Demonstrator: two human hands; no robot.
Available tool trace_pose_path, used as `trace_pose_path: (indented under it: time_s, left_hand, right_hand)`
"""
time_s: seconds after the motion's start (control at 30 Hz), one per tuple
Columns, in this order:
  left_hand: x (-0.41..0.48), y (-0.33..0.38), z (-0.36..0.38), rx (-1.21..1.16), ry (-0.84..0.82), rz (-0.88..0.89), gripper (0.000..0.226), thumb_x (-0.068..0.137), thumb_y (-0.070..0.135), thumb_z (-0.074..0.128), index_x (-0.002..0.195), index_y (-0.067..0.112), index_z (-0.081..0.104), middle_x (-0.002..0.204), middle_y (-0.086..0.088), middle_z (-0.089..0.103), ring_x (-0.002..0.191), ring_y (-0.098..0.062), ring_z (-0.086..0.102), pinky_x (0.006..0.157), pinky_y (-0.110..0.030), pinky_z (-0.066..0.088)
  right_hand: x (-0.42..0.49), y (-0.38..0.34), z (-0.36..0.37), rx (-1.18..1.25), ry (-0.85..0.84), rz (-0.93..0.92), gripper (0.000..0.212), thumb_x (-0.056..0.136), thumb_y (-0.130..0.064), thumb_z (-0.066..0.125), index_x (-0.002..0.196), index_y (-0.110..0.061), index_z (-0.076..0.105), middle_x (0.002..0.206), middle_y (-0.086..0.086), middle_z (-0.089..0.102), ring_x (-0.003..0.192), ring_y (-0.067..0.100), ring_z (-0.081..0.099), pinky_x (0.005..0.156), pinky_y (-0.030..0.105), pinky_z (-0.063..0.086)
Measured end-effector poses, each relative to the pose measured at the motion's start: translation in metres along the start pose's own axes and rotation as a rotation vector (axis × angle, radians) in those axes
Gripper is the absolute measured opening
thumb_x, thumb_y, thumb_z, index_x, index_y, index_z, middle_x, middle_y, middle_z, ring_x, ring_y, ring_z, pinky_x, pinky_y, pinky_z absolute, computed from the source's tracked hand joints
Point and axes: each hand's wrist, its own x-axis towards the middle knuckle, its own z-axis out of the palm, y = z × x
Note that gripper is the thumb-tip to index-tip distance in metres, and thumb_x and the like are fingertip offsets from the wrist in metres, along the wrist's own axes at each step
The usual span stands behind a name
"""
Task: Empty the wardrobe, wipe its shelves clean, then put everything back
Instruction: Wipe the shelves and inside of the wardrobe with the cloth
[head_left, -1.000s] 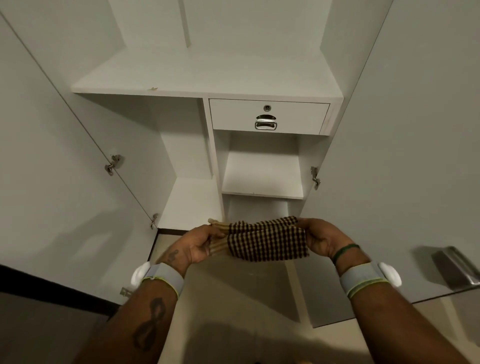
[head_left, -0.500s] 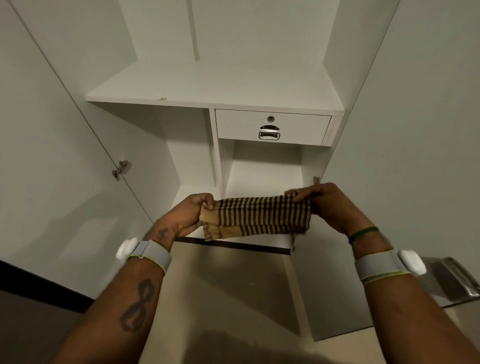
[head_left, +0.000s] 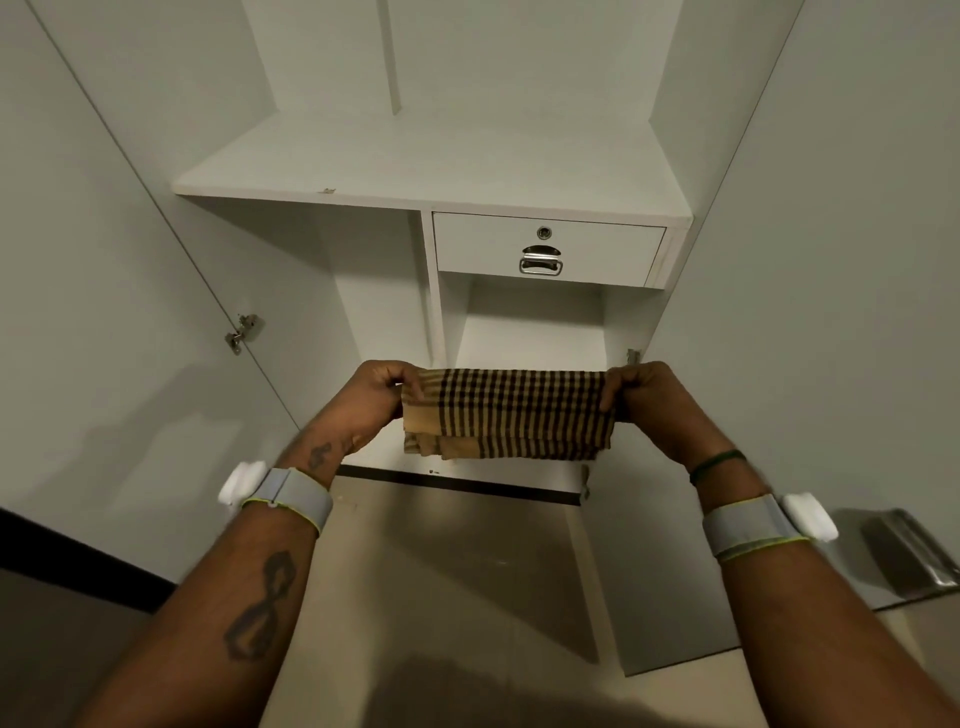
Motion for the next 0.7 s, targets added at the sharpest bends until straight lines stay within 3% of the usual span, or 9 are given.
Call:
trace_pose_path:
  time_s: [0.1, 0.2, 0.27, 0.3, 0.37, 0.43, 0.53, 0.6, 0.7]
  left_hand:
    - [-0.005, -0.001, 0.002, -0.163, -0.006, -0.038, 0.053, 0.088, -0.019, 0.040, 0.065, 0.014, 0.075, 0.085, -0.013, 0.070, 0.084, -0.029, 0.064, 0.071, -0.031, 0.057]
    - [-0.008, -0.012, -0.002, -0.451, -0.096, -0.148, 0.042, 0.081, 0.008, 0.038, 0.098, 0.000, 0.076, 0.110, -0.024, 0.068, 0.101, -0.038, 0.061, 0.092, -0.051, 0.053]
    - [-0.010, -0.017, -0.001, -0.491, -0.119, -0.203, 0.047, 0.087, 0.023, 0.047, 0.118, -0.005, 0.068, 0.127, -0.026, 0.062, 0.114, -0.042, 0.059, 0.099, -0.062, 0.048]
    - [-0.010, -0.019, 0.001, -0.413, -0.100, -0.198, 0.040, 0.093, 0.022, 0.053, 0.122, -0.002, 0.067, 0.129, -0.024, 0.062, 0.116, -0.041, 0.060, 0.097, -0.060, 0.051]
    - [-0.010, -0.022, 0.007, -0.227, -0.077, -0.174, 0.034, 0.094, 0.007, 0.064, 0.127, 0.013, 0.067, 0.123, -0.019, 0.067, 0.111, -0.035, 0.066, 0.089, -0.047, 0.057]
    - [-0.010, -0.026, 0.010, -0.167, -0.080, -0.212, 0.057, 0.088, -0.005, 0.070, 0.133, 0.028, 0.061, 0.106, -0.013, 0.072, 0.098, -0.027, 0.071, 0.084, -0.039, 0.059]
    - [-0.009, -0.037, 0.012, -0.201, -0.021, -0.300, 0.073, 0.082, -0.007, 0.076, 0.134, 0.040, 0.054, 0.092, -0.007, 0.074, 0.083, -0.021, 0.071, 0.081, -0.034, 0.059]
    - [-0.011, -0.041, 0.013, -0.210, 0.014, -0.317, 0.068, 0.082, -0.007, 0.076, 0.131, 0.038, 0.059, 0.091, -0.006, 0.074, 0.076, -0.017, 0.070, 0.071, -0.028, 0.059]
    - [-0.015, -0.042, 0.015, -0.180, 0.045, -0.292, 0.043, 0.083, -0.008, 0.074, 0.115, 0.021, 0.074, 0.103, -0.009, 0.075, 0.088, -0.021, 0.070, 0.071, -0.027, 0.060]
  right_hand:
    - [-0.002, -0.002, 0.003, 0.150, -0.040, 0.063, 0.038, 0.094, 0.012, 0.037, 0.081, -0.001, 0.071, 0.102, 0.012, 0.071, 0.099, 0.026, 0.068, 0.078, 0.035, 0.059]
    - [-0.001, 0.000, 0.007, 0.292, -0.088, 0.097, 0.021, 0.092, -0.008, 0.049, 0.090, -0.002, 0.069, 0.106, 0.013, 0.067, 0.096, 0.031, 0.066, 0.072, 0.039, 0.056]
    - [0.000, 0.007, 0.013, 0.218, -0.054, 0.120, 0.010, 0.093, -0.011, 0.061, 0.096, -0.004, 0.067, 0.103, 0.009, 0.065, 0.096, 0.028, 0.063, 0.068, 0.034, 0.056]
    - [0.001, 0.011, 0.017, 0.157, -0.021, 0.114, 0.007, 0.092, -0.006, 0.064, 0.099, -0.005, 0.066, 0.107, 0.009, 0.064, 0.099, 0.028, 0.063, 0.067, 0.032, 0.055]
    - [0.001, 0.021, 0.027, 0.095, 0.025, 0.081, 0.022, 0.089, 0.004, 0.064, 0.106, -0.010, 0.068, 0.117, 0.009, 0.063, 0.103, 0.027, 0.064, 0.068, 0.030, 0.056]
    - [-0.001, 0.028, 0.037, 0.123, 0.049, 0.094, 0.033, 0.087, 0.007, 0.064, 0.112, -0.014, 0.071, 0.118, 0.009, 0.065, 0.106, 0.026, 0.065, 0.073, 0.029, 0.057]
    - [-0.005, 0.038, 0.047, 0.251, 0.041, 0.224, 0.029, 0.088, 0.009, 0.064, 0.110, -0.007, 0.074, 0.118, 0.013, 0.070, 0.109, 0.028, 0.066, 0.077, 0.028, 0.057]
    - [-0.007, 0.044, 0.050, 0.264, 0.014, 0.288, 0.026, 0.088, 0.009, 0.064, 0.109, -0.003, 0.074, 0.120, 0.014, 0.069, 0.109, 0.028, 0.065, 0.078, 0.029, 0.057]
    - [-0.008, 0.047, 0.052, 0.182, 0.022, 0.288, 0.025, 0.092, 0.008, 0.059, 0.107, -0.004, 0.075, 0.117, 0.007, 0.068, 0.106, 0.023, 0.065, 0.080, 0.030, 0.057]
